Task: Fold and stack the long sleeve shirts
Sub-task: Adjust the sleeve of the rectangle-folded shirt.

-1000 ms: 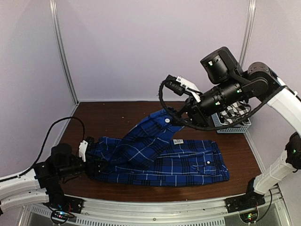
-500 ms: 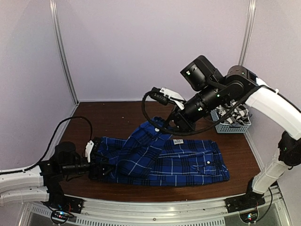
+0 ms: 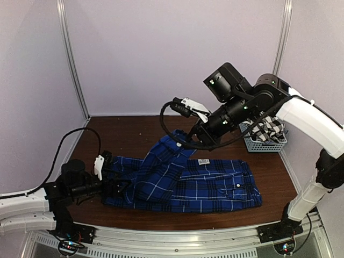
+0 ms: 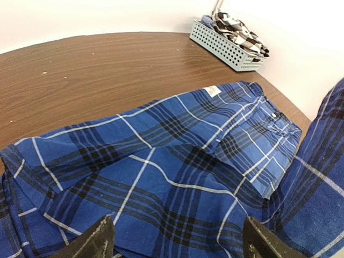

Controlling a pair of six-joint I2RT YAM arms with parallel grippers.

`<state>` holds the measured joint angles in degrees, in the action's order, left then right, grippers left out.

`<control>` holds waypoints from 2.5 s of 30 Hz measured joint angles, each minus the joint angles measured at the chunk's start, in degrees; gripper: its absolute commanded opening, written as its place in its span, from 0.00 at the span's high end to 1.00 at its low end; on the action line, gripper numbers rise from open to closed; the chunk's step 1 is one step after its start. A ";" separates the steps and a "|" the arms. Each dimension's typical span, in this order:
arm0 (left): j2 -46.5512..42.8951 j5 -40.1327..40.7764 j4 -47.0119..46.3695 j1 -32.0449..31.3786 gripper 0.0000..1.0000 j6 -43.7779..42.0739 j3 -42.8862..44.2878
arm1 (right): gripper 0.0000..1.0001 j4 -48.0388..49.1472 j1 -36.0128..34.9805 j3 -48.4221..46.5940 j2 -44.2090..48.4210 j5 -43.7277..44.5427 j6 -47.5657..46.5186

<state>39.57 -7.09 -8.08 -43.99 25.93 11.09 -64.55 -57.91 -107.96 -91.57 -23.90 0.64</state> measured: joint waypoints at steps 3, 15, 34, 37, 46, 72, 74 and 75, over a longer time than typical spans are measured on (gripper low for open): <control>0.13 1.11 -0.11 0.00 0.16 0.02 0.00 | 0.98 -0.02 1.20 -0.02 -1.16 1.81 0.42; 3.98 0.94 -2.86 0.00 0.14 0.02 0.63 | 1.00 3.85 11.56 -0.28 -12.02 1.77 3.63; 14.99 -4.61 -9.05 0.00 0.14 -2.05 0.63 | 1.00 15.47 26.71 11.65 -15.21 -9.86 6.62; 17.14 -2.82 -9.86 0.00 0.14 -2.08 0.63 | 1.00 16.09 27.45 13.03 -15.45 -10.84 6.62; 17.53 3.85 -9.92 0.00 0.20 -2.12 0.83 | 0.97 19.26 32.17 18.40 -15.50 -12.76 6.95; 23.50 25.62 0.70 0.00 0.17 -0.55 9.27 | 0.90 24.63 41.70 31.50 -11.56 -10.82 9.09; 23.50 25.57 0.66 0.00 0.16 -0.94 9.33 | 0.88 25.18 42.21 33.03 -9.99 -10.43 9.40; 23.50 25.55 0.66 0.00 0.15 -1.18 9.33 | 0.87 25.38 42.40 33.97 -9.14 -10.23 9.66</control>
<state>63.07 18.46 -7.42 -43.99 24.75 20.43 -39.18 -15.51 -74.00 -100.71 -34.13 10.31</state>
